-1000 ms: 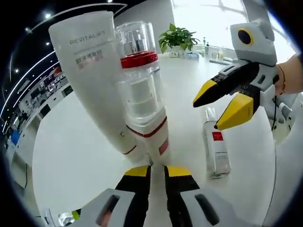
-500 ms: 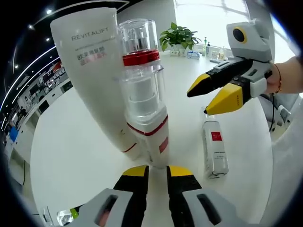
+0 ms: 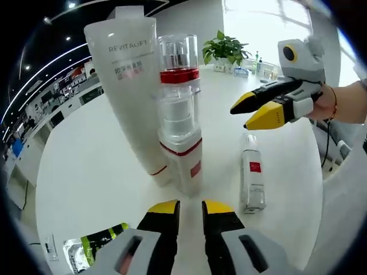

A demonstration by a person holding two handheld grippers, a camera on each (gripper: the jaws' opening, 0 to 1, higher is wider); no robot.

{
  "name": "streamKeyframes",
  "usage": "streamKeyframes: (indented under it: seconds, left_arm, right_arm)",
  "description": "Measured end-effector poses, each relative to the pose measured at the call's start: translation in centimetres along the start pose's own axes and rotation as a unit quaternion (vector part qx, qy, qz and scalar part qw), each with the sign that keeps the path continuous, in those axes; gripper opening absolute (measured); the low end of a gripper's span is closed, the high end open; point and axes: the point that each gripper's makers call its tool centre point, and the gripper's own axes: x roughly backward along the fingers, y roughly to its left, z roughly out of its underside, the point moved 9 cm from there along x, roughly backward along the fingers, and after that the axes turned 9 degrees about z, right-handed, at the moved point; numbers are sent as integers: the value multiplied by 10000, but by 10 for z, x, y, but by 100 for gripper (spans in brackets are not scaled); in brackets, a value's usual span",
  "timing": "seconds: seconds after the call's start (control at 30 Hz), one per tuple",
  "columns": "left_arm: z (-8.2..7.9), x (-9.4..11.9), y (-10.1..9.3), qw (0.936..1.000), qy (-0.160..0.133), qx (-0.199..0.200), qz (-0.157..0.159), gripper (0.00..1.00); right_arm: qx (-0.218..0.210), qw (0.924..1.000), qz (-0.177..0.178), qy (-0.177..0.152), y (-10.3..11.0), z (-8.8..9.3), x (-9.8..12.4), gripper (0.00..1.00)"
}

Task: Arrange the skincare products in the storage area until every visible bottle or jar stands upright without overlapping.

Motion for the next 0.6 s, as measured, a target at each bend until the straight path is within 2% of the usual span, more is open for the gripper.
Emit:
streamKeyframes:
  seconds: [0.23, 0.3, 0.4, 0.6]
  left_arm:
    - [-6, 11, -17, 9993, -289, 11, 218, 19]
    - [-5, 11, -20, 9993, -292, -9, 227, 19]
    - [0, 8, -19, 9997, -138, -52, 196, 19]
    - [0, 11, -21, 9996, -170, -18, 210, 21]
  right_arm:
    - [-429, 9989, 147, 115, -16, 7, 6, 30]
    - [-526, 9983, 165, 162, -19, 9, 7, 31]
    - [-561, 9981, 175, 204, -18, 10, 6, 31]
    - [-483, 9984, 141, 269, -14, 12, 5, 31]
